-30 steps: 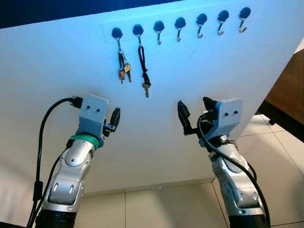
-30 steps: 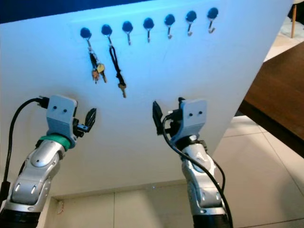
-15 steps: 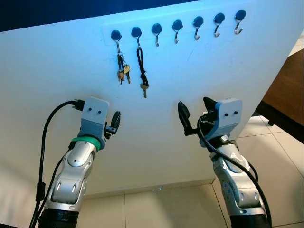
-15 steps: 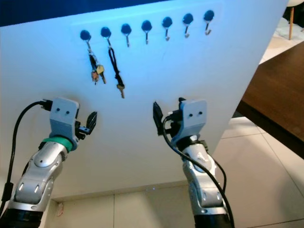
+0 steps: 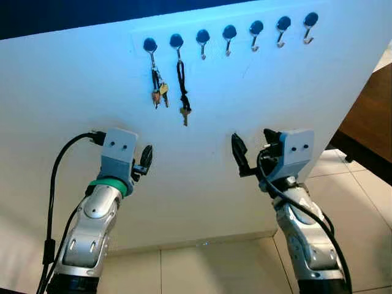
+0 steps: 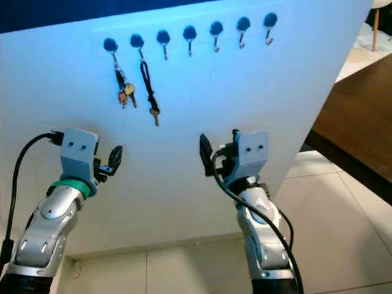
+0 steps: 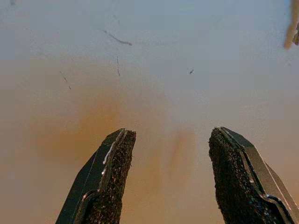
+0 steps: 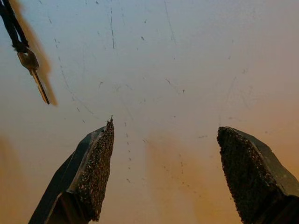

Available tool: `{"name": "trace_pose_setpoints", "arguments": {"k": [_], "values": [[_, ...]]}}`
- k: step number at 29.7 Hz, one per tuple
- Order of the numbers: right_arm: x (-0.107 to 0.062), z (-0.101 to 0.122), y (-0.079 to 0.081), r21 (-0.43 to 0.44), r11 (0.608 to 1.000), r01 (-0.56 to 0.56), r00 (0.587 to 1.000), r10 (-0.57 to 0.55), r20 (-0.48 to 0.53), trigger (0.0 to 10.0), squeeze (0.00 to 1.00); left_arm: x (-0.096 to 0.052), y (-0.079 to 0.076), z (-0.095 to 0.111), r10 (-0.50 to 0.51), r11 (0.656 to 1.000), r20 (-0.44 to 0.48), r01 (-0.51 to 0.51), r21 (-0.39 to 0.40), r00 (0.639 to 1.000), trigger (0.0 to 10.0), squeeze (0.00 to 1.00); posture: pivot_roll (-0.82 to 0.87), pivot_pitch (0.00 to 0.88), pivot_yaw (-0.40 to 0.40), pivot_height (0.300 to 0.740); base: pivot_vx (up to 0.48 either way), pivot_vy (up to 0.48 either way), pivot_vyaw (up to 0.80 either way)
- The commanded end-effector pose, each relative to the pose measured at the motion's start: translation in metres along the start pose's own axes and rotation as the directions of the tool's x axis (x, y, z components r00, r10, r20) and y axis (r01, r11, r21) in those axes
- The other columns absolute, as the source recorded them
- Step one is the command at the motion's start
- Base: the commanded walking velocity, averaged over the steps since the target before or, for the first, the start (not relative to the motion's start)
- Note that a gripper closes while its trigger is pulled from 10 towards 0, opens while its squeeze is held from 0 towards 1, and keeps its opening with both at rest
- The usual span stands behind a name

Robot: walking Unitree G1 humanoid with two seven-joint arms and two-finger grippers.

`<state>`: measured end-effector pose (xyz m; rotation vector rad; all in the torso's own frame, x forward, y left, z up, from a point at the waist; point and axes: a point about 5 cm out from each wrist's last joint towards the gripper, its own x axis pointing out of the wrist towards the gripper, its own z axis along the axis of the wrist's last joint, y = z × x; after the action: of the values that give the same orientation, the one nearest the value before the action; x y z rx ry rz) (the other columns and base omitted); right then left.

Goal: Hang keys on a hook

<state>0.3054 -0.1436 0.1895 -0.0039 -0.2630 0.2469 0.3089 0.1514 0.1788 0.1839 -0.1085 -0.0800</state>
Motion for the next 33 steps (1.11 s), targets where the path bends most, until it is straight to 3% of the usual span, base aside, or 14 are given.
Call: {"name": "trace_pose_setpoints", "arguments": {"k": [1,8,33], "values": [[-0.0011,-0.0002,0.0050,0.021,1.000,-0.012,1.000,0.012,-0.006,10.0,0.00,-0.0034,0.0061,-0.0029,0.021,1.000,-0.016,-0.021,0.015,1.000,10.0,0.00,-0.23,0.094,0.178,0.740,0.000,0.000,0.00],[0.0008,0.0016,0.0057,0.070,0.997,-0.008,1.000,0.009,-0.007,10.0,0.00,-0.0057,0.0083,-0.0015,0.024,1.000,-0.019,-0.023,0.020,1.000,10.0,0.00,-0.23,0.101,0.180,0.740,0.000,0.000,0.00],[0.0029,-0.0012,0.0050,0.072,0.997,-0.023,0.999,0.025,-0.036,10.0,0.00,-0.0053,0.0088,-0.0019,0.051,0.999,-0.015,-0.050,0.011,0.999,10.0,0.00,-0.18,0.071,0.163,0.740,0.000,0.000,0.00]]}}
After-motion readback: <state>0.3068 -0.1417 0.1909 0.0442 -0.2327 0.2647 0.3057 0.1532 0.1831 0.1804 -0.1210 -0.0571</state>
